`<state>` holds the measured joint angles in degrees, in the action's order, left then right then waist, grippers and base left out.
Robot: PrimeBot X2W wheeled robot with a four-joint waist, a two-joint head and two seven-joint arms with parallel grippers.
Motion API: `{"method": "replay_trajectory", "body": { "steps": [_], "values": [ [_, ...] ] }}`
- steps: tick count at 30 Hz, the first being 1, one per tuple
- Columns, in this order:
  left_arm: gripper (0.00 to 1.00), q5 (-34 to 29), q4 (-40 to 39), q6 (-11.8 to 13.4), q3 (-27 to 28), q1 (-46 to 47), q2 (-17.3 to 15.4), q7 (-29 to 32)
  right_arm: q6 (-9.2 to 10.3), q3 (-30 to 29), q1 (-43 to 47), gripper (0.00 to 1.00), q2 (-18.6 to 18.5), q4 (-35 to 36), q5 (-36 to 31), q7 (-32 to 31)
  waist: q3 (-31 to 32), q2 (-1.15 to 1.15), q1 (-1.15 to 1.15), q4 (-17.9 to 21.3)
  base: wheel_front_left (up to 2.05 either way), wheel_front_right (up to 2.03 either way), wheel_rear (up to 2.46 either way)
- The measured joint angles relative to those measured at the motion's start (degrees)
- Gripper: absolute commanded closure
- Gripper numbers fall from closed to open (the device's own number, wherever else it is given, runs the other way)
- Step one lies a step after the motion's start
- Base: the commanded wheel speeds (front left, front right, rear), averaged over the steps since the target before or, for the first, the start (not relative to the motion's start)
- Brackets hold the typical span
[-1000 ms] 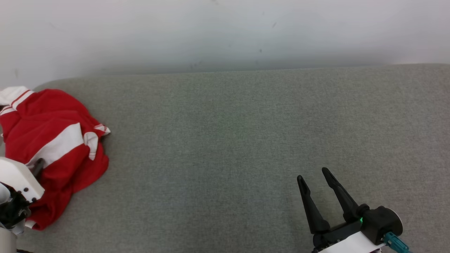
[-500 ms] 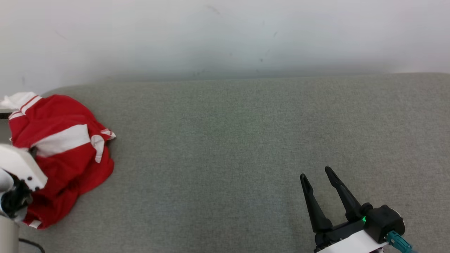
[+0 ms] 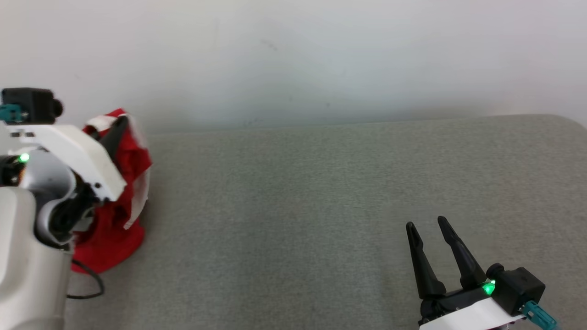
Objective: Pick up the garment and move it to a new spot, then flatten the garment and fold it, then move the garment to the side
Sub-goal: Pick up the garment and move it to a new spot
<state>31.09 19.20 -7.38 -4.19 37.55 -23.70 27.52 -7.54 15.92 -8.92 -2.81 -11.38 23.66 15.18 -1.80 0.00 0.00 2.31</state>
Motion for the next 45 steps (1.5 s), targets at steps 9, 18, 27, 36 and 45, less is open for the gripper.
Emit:
{"method": "replay_trajectory", "body": {
  "steps": [9,18,27,36,45],
  "values": [
    [1.0,9.7,-13.5,0.0,-4.3,-0.5,6.7,3.7,0.0,-0.7,0.5,0.0,0.0,1.2,3.0,0.0,2.1,0.0,0.0,5.9,0.0,0.0,0.0],
    [1.0,16.4,-19.2,2.0,-5.1,-1.8,16.0,2.4,0.0,-4.3,0.7,0.0,0.0,1.9,1.0,0.0,3.2,0.0,0.0,11.7,0.0,0.0,0.0],
    [1.0,14.0,-10.4,1.9,-2.1,-21.7,14.7,-9.6,0.0,-6.2,1.7,0.0,-0.7,1.1,-1.0,0.0,1.5,0.0,0.0,13.6,0.0,0.0,0.0],
    [1.0,15.1,2.3,0.1,-3.4,-28.2,12.3,-19.6,0.0,-6.4,1.7,0.0,-1.6,0.5,-1.2,0.0,1.3,0.0,0.0,10.8,0.0,0.0,0.0],
    [0.0,19.5,9.0,0.0,-9.7,-25.4,11.5,-24.9,0.0,-5.3,1.5,0.0,-1.9,-0.6,-1.6,0.0,1.8,0.0,0.0,6.1,0.0,0.0,0.0]
  ]
}}
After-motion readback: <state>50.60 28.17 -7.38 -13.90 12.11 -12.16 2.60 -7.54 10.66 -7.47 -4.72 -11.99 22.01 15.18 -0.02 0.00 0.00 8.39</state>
